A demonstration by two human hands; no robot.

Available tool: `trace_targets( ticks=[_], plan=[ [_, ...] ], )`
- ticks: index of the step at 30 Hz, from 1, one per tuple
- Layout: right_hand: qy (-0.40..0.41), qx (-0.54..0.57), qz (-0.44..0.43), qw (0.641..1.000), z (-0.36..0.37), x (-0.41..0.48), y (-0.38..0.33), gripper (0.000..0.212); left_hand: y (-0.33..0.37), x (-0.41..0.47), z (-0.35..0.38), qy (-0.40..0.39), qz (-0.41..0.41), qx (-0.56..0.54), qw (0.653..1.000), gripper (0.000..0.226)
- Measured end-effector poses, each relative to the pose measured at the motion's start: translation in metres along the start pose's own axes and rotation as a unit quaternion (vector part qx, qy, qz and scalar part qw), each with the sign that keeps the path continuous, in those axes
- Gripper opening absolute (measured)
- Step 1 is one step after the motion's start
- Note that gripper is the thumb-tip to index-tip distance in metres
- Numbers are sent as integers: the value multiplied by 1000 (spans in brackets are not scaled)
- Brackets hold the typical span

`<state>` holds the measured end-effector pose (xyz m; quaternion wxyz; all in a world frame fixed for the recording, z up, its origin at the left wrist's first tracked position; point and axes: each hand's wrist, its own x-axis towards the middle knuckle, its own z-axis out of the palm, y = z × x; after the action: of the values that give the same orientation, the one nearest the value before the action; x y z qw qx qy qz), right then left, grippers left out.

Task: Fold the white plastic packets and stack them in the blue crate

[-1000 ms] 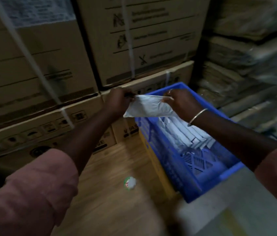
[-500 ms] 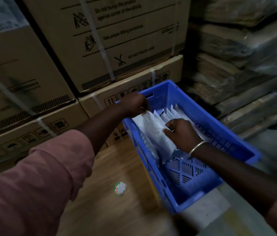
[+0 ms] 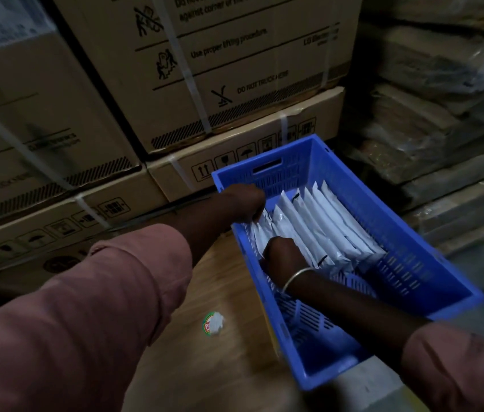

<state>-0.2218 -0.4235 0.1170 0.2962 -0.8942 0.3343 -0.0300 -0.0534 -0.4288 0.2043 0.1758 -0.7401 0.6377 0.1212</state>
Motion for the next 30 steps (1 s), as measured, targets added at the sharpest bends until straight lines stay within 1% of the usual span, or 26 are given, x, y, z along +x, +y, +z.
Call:
trace_targets(
  ticks=[2, 3, 6, 9, 11, 14, 17, 22, 24, 26, 28, 30],
  plan=[
    [2, -1, 6, 1000, 6, 4, 1, 49, 2, 7, 7, -6, -8, -3, 1000, 18],
    [2, -7, 9, 1000, 7, 4, 0, 43, 3, 10, 10, -9, -14, -7, 1000, 18],
    [16, -51, 12, 998, 4, -1, -4, 7, 3, 19, 18, -22, -31, -22, 999, 19],
    [19, -128, -5, 992, 7, 0, -4, 15, 5, 24, 19, -43, -36, -7, 998, 21],
    [17, -149, -9, 989, 9, 3, -4, 16, 5, 28, 19, -50, -36, 5, 998, 21],
    [5, -157, -11, 988, 9, 9, -3, 17, 2, 36, 24, -66, -35, 1, 997, 21],
    [1, -159, -10, 987, 11, 10, -2, 17, 2, 40, 30, -58, -38, -7, 998, 23],
    [22, -127, -16, 991, 14, 12, -1, 16, 3, 47, 37, -54, -41, -38, 997, 23],
    [6, -128, -21, 992, 14, 13, 1, 15, 2, 48, 38, -59, -39, -34, 997, 22],
    [-18, -131, -32, 991, 9, 15, 3, 21, -1, 47, 38, -60, -29, -27, 997, 18],
    [10, -117, -51, 992, -4, 18, 11, 30, -3, 44, 35, -36, -30, -32, 998, 17],
    [84, -111, -75, 987, -22, 18, 19, 31, -3, 38, 32, 35, -45, -46, 997, 21]
  ],
)
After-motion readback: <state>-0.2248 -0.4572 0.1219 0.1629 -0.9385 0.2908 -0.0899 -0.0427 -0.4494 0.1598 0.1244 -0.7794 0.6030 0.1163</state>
